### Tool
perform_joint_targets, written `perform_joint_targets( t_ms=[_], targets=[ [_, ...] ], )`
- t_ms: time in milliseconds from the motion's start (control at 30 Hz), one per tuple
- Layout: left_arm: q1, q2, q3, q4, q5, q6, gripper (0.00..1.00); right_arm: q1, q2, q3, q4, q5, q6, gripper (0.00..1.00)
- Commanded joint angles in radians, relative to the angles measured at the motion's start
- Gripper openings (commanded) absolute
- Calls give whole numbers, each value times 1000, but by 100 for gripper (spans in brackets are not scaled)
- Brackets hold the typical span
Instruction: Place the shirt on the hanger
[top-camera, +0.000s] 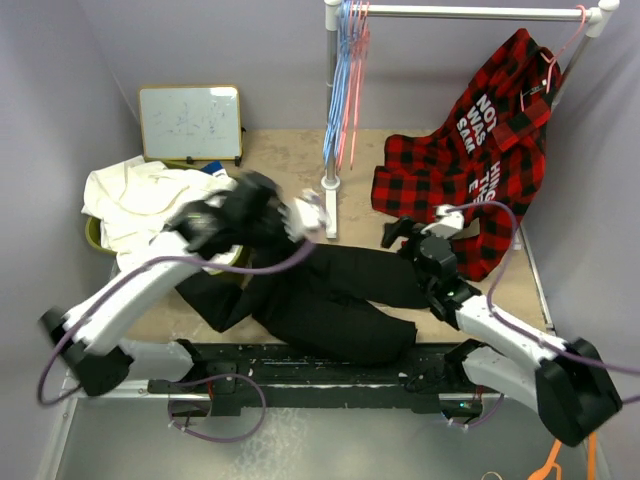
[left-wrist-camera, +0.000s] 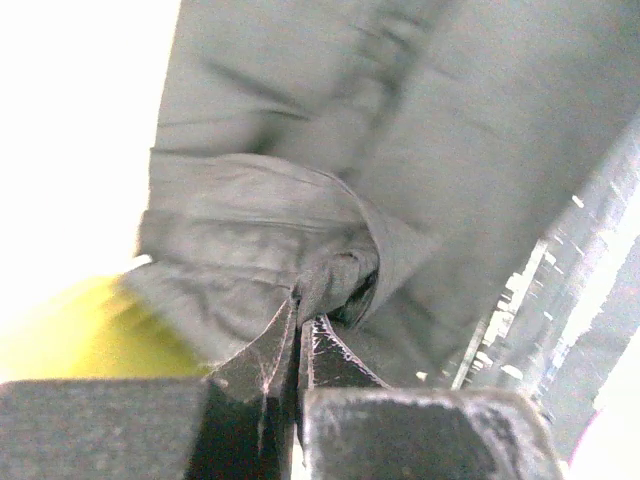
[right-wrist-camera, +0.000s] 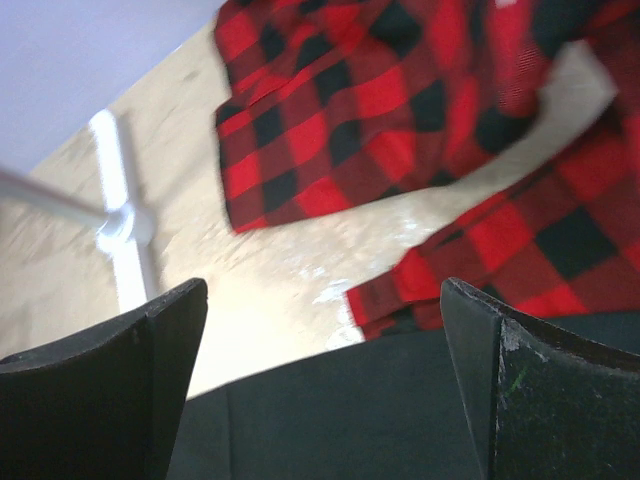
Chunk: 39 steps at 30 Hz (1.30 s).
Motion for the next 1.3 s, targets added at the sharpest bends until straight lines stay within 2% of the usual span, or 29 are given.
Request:
perform_joint_targets(
  t_ms=[0, 67, 200, 300, 433, 567, 633, 800, 1000, 1267],
  targets=[
    [195, -272, 146, -72, 97, 89, 0, 0, 164, -59, 590, -583, -352, 100],
    [233, -325, 150, -111, 107, 111, 0, 0, 268, -41, 701, -767, -452, 100],
    [258, -416, 127, -185, 115, 142, 0, 2, 457, 96, 758, -1068, -528, 100],
    [263, -467, 116, -215, 83, 162, 0, 11, 594, 190, 859, -1171, -523, 100],
    [266, -500, 132, -235, 56, 171, 0, 27, 758, 337, 997, -1308, -413, 100],
    [273, -503, 133, -240, 29, 175, 0, 41, 903, 464, 1239, -1475, -137, 100],
    [277, -500, 135, -243, 31, 175, 0, 63, 959, 513, 1312, -1499, -62, 100],
    [285, -486, 147, -246, 40, 175, 0, 151, 1045, 649, 1154, -1487, -170, 100],
    [302, -475, 155, -245, 54, 174, 0, 214, 1154, 758, 1161, -1437, -137, 100],
    [323, -473, 165, -241, 62, 170, 0, 263, 1187, 794, 1049, -1374, -232, 89]
  ],
)
